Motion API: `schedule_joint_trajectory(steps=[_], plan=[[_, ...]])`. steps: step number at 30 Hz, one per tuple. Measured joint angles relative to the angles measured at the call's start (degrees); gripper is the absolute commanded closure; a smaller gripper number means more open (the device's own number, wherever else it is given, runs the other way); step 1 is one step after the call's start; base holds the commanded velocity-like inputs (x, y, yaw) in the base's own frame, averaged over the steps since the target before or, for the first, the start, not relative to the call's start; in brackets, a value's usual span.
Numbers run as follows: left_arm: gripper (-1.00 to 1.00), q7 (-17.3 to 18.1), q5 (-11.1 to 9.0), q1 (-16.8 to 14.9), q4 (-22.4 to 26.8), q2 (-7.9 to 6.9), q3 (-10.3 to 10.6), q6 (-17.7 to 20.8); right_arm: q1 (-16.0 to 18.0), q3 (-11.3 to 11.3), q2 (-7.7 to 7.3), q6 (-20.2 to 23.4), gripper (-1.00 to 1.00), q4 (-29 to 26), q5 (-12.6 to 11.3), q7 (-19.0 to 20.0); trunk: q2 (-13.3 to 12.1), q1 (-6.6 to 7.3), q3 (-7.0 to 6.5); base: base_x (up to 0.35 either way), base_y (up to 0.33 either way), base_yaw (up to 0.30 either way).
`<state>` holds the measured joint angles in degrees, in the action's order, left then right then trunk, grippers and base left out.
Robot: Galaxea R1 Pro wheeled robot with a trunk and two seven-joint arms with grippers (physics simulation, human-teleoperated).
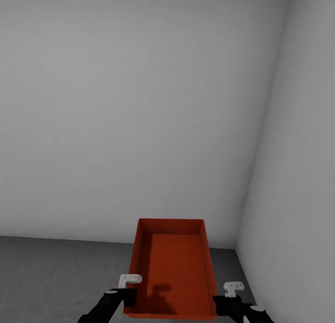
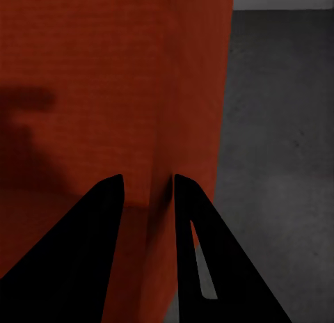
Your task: Move the two storage containers from the living room to the garage. In the garage, place one container on the floor and stack the other container on top of it (either order is fine).
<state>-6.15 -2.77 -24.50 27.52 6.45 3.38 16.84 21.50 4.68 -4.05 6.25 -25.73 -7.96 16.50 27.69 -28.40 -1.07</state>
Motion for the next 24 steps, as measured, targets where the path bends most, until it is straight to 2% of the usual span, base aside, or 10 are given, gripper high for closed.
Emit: schedule_joint_trajectory(steps=[24], plan=[[1.00, 0.0, 0.1, 0.0, 0.0, 0.04, 0.0, 0.0, 0.0, -0.1, -0.02, 0.0, 1.00, 0.0, 0.1, 0.1, 0.4, -0.21, 0.17, 0.000, 0.000, 0.000]])
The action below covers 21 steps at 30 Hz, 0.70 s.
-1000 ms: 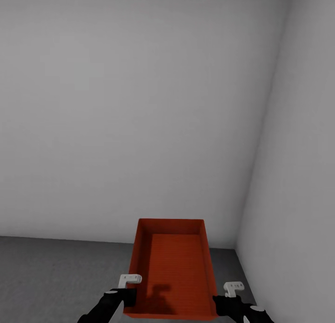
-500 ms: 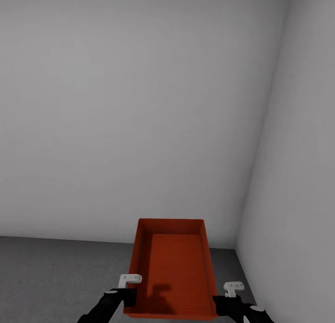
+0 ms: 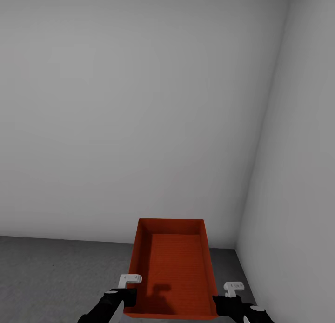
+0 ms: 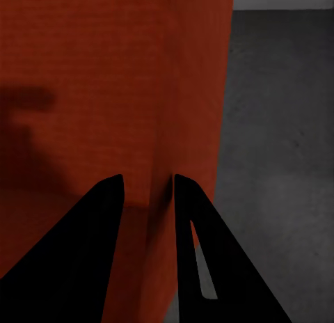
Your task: Move the two storage containers from the living room to the garage. In the garage, place one container on the floor and stack the other container on top of it (either order is fine).
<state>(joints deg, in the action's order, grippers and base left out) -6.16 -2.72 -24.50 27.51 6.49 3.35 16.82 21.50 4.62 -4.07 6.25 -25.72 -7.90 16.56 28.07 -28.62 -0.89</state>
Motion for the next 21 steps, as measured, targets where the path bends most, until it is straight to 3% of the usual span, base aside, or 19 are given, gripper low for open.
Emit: schedule_joint_trajectory(steps=[21], plan=[[1.00, 0.0, -0.1, 0.0, 0.0, -0.04, 0.0, 0.0, 0.0, 0.1, 0.03, 0.0, 1.00, 0.0, -0.1, -0.1, 8.4, -4.61, 3.68, 0.000, 0.000, 0.000]])
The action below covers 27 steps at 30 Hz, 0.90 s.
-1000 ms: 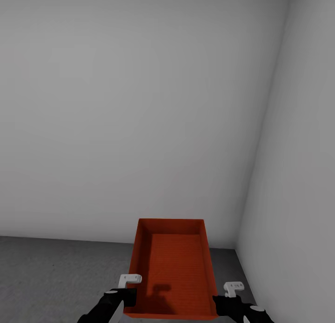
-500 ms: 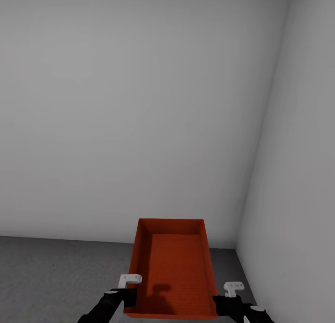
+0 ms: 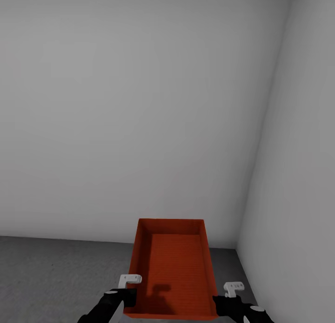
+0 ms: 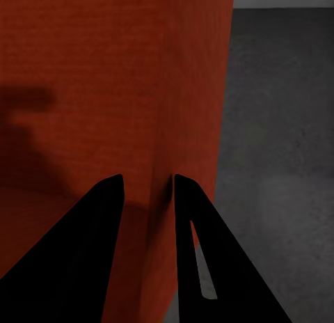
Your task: Move the two storage containers from the living room to the garage. In the garage, place one container on the floor and stack the other container on top of it (either order is fine).
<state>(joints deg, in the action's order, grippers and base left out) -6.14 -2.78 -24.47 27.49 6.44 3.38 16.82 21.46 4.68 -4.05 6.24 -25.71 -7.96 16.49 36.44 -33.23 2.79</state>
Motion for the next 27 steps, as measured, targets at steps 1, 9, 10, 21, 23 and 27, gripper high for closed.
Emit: schedule_joint_trajectory(steps=[1, 9, 10, 21, 23, 27], plan=[[1.00, 0.0, 0.0, 0.0, 0.0, 0.00, 0.0, 0.0, 0.0, 0.0, 0.00, 0.0, 1.00, 0.0, 0.0, 0.0, 0.4, -0.22, 0.19, 0.000, 0.000, 0.000], [1.00, 0.0, 0.0, 0.0, 0.0, 0.00, 0.0, 0.0, 0.0, 0.0, 0.00, 0.0, 1.00, 0.0, 0.0, 0.0, 3.6, -1.98, 2.12, 0.000, 0.000, 0.000], [1.00, 0.0, 0.0, 0.0, 0.0, -0.01, 0.0, 0.0, 0.0, 0.0, 0.00, 0.0, 1.00, 0.0, 0.0, 0.0, 4.0, -2.20, 2.40, 0.000, 0.000, 0.000], [1.00, 0.0, 0.0, 0.0, 0.0, -0.01, 0.0, 0.0, 0.0, 0.0, 0.00, 0.0, 1.00, 0.0, 0.0, 0.0, 8.4, -4.62, 5.39, 0.000, 0.000, 0.000], [1.00, 0.0, 0.0, 0.0, 0.0, 0.00, 0.0, 0.0, 0.0, 0.0, 0.00, 0.0, 1.00, 0.0, 0.0, 0.0, 9.2, -5.06, 5.94, 0.000, 0.000, 0.000], [1.00, 0.0, 0.0, 0.0, 0.0, -0.01, 0.0, 0.0, 0.0, 0.0, 0.01, 0.0, 1.00, 0.0, 0.0, 0.0, 10.9, -5.94, 7.03, 0.000, 0.000, 0.000]])
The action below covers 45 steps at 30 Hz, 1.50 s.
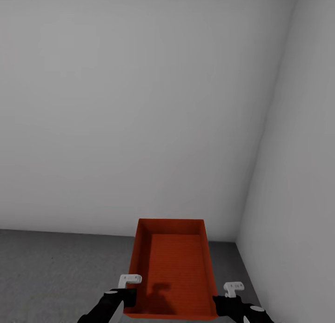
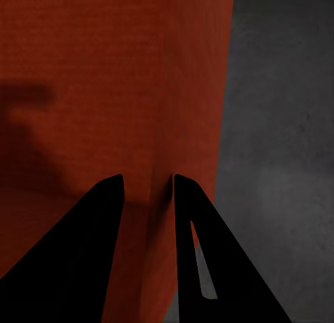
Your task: Move the two storage containers from the living room to the garage. In the garage, place one container on the floor and stack the other container on top of it (either order is fine).
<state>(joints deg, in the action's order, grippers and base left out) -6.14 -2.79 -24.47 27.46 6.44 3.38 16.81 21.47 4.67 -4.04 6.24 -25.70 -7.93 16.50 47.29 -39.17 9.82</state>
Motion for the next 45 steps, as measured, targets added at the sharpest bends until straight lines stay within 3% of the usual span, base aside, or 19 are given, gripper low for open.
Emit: schedule_joint_trajectory(steps=[45], plan=[[1.00, 0.0, 0.0, 0.0, 0.0, -0.01, 0.0, 0.0, 0.0, 0.0, 0.00, 0.0, 1.00, 0.0, 0.0, 0.0, 18.1, -9.89, 12.25, 0.000, 0.000, 0.000]])
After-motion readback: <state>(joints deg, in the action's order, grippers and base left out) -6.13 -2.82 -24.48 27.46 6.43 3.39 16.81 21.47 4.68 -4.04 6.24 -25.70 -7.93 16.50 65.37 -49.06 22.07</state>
